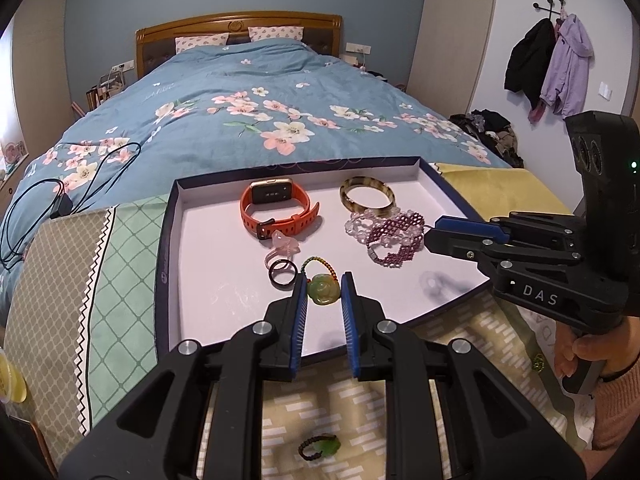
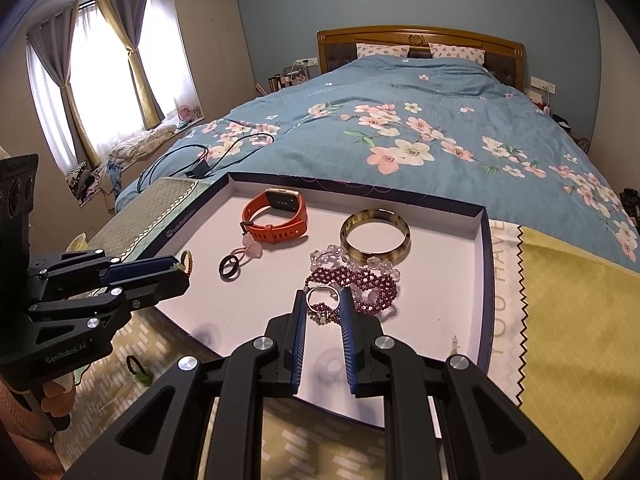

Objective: Organize jewelry
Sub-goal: 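Carry the green-bead hair tie with the left gripper while the right gripper carries the silver ring into the box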

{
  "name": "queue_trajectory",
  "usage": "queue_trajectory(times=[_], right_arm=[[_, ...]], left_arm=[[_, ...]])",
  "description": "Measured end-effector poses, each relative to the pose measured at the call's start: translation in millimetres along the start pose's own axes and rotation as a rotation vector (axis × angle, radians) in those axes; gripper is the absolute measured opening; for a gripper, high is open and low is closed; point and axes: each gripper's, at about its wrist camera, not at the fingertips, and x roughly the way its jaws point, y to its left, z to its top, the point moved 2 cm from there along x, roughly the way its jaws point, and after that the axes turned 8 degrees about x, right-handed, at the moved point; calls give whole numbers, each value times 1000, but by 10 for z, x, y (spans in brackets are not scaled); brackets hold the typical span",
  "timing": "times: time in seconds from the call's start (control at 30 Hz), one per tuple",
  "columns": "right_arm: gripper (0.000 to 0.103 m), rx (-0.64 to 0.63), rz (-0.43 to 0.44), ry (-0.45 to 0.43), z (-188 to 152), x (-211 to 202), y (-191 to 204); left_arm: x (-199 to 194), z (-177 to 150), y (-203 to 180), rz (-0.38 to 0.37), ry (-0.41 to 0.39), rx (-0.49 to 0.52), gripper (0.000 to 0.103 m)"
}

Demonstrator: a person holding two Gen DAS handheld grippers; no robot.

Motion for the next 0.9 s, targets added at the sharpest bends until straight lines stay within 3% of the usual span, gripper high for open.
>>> queue_trajectory(times=[0.9], right_arm=[[15, 4, -44, 69, -13, 308, -17]], left_arm=[[383, -82, 33, 14, 93, -21, 17]])
